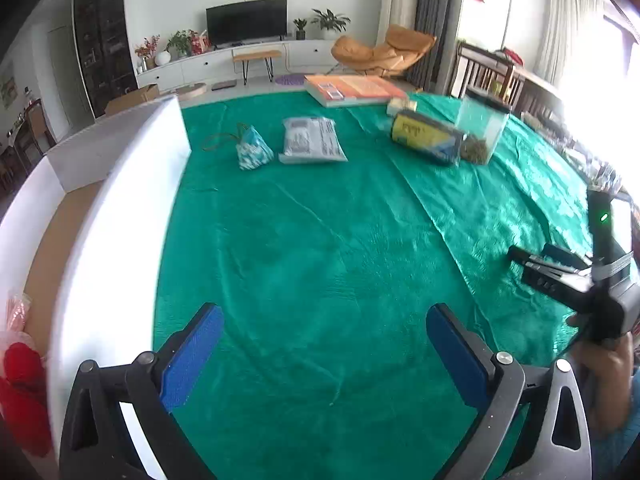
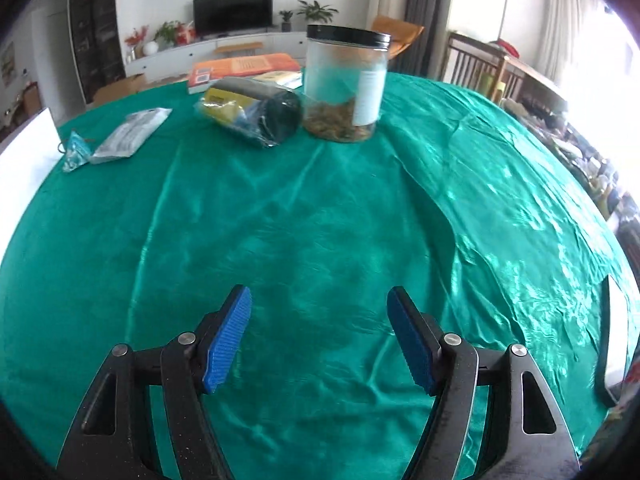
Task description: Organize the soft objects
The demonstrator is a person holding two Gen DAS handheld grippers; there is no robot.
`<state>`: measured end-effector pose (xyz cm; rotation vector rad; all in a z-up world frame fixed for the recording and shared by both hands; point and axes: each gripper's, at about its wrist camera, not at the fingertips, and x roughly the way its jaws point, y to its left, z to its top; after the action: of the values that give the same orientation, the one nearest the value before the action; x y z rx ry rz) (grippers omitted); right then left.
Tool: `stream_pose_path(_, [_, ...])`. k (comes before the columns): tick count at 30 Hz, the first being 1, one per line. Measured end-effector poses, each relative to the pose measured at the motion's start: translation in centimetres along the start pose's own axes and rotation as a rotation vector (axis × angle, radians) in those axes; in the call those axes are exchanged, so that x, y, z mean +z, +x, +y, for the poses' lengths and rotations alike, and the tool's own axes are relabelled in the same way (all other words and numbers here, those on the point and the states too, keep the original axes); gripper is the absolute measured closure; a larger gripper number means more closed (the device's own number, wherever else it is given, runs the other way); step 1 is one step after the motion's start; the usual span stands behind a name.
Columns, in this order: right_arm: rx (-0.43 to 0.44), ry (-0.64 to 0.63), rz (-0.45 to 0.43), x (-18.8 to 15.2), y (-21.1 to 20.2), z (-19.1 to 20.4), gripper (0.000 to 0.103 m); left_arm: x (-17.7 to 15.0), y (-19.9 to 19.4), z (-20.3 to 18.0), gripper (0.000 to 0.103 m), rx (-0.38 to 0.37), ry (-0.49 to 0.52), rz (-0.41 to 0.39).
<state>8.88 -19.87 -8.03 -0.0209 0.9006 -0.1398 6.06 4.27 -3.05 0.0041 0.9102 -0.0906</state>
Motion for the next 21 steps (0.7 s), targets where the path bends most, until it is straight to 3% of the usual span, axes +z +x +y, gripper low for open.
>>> stream_pose_path(10, [0.038, 0.061, 0.015, 0.1, 0.6, -0.8, 0.023, 1.4, 8.5, -1.7, 0.001, 0.079, 0.065, 0.077])
stream_pose_path(13, [0.037, 0.058, 0.017, 0.0, 0.7, -0.7, 0.022, 1.0, 8.6, -0.6, 0.0, 0.023, 0.004, 0.057])
stream_pose_path(21, [0.04, 0.055, 0.019, 0.0, 0.7, -0.6, 0.02, 0.8, 8.6, -0.6, 0.0, 0.025, 0.005, 0.035])
